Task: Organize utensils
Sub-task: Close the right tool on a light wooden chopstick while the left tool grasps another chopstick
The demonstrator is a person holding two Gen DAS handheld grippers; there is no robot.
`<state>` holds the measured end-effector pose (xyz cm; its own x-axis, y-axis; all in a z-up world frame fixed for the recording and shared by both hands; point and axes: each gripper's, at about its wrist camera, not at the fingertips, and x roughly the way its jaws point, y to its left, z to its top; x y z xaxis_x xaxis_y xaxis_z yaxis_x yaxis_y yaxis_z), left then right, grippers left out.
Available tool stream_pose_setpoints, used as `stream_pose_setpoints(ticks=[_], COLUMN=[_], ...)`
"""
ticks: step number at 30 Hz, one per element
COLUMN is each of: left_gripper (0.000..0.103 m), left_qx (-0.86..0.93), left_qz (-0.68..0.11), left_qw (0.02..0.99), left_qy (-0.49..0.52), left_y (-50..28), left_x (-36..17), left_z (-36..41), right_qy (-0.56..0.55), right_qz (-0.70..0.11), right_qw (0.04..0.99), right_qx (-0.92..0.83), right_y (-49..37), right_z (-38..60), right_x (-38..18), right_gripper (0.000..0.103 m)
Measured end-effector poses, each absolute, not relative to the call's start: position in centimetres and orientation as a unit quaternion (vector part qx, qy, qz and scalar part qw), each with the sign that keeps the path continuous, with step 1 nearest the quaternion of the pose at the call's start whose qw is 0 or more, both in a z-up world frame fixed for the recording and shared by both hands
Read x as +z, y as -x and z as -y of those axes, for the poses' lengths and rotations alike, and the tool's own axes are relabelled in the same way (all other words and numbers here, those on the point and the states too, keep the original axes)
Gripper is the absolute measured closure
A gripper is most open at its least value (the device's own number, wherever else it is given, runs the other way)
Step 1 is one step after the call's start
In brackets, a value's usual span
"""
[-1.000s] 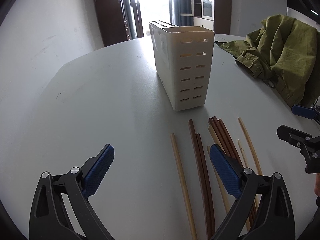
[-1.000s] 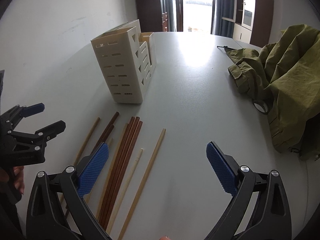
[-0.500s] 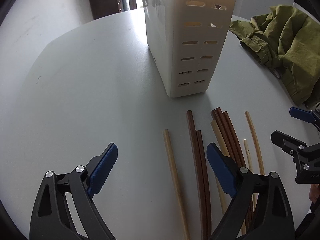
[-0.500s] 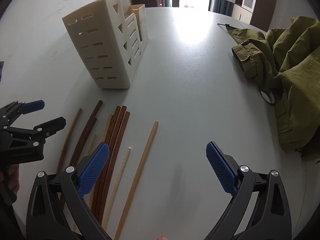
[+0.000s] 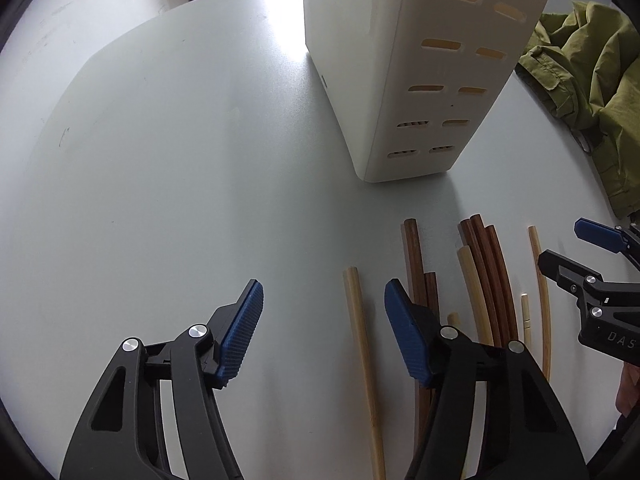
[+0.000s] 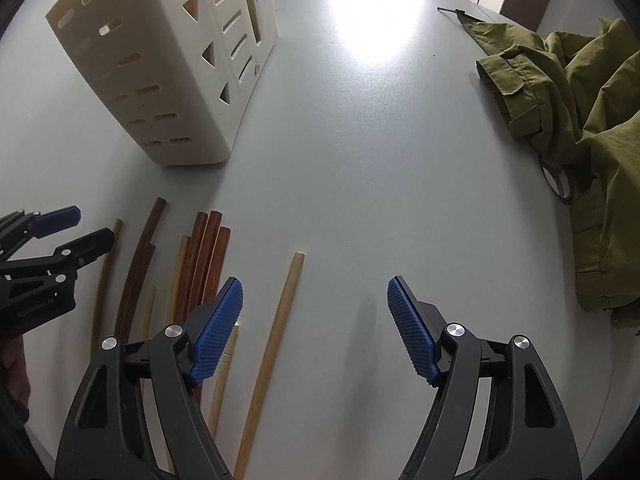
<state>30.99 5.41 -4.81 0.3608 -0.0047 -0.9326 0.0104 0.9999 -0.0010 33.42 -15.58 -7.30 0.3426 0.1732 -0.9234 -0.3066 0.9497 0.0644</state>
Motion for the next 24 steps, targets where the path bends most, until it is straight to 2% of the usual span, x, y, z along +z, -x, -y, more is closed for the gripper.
stream_pose_setpoints(ticks=[4, 9, 12, 17, 18, 20, 22, 24], left_gripper=[0.051, 0.053, 0.06, 0.083, 0.085, 0.089, 0.095, 0.096], left_qx=[-0.005, -0.018, -0.009, -0.013, -0.013, -0.01, -0.008, -0.007], left_qz=[-0.573, -0.58, -0.577, -0.582, -0.582, -0.583, -0.584, -0.583], left_qw=[0.819, 0.815, 0.817, 0.813, 0.813, 0.812, 0.811, 0.812], left_qy=[-0.001, -0.005, -0.012, -0.024, -0.027, -0.032, -0.032, -0.031], left_y=[-31.4, -31.6, -31.7, -32.2, -32.2, -32.2, -32.3, -32.3], left_x=[-5.2, -5.8, -5.8, -5.6, -5.6, -5.5, -5.4, -5.3], left_z=[-5.3, -5.1, -5.2, -4.5, -4.2, -3.8, -3.7, -3.8], right_qy=[0.068, 0.074, 0.089, 0.097, 0.099, 0.099, 0.1, 0.094], right_qz=[-0.565, -0.571, -0.571, -0.573, -0.573, -0.574, -0.574, -0.573], right_qw=[0.81, 0.804, 0.803, 0.799, 0.799, 0.798, 0.796, 0.796], right_qx=[0.144, 0.148, 0.146, 0.154, 0.155, 0.157, 0.164, 0.169], right_y=[-33.9, -34.1, -33.8, -33.4, -33.4, -33.2, -33.1, -32.7], right_z=[15.4, 14.6, 13.8, 13.0, 13.2, 13.0, 12.8, 12.7], right_x=[-7.9, -8.2, -8.2, -7.8, -7.4, -7.2, -7.0, -7.5], right_gripper=[0.041, 0.047, 0.054, 0.071, 0.072, 0.087, 0.092, 0.094])
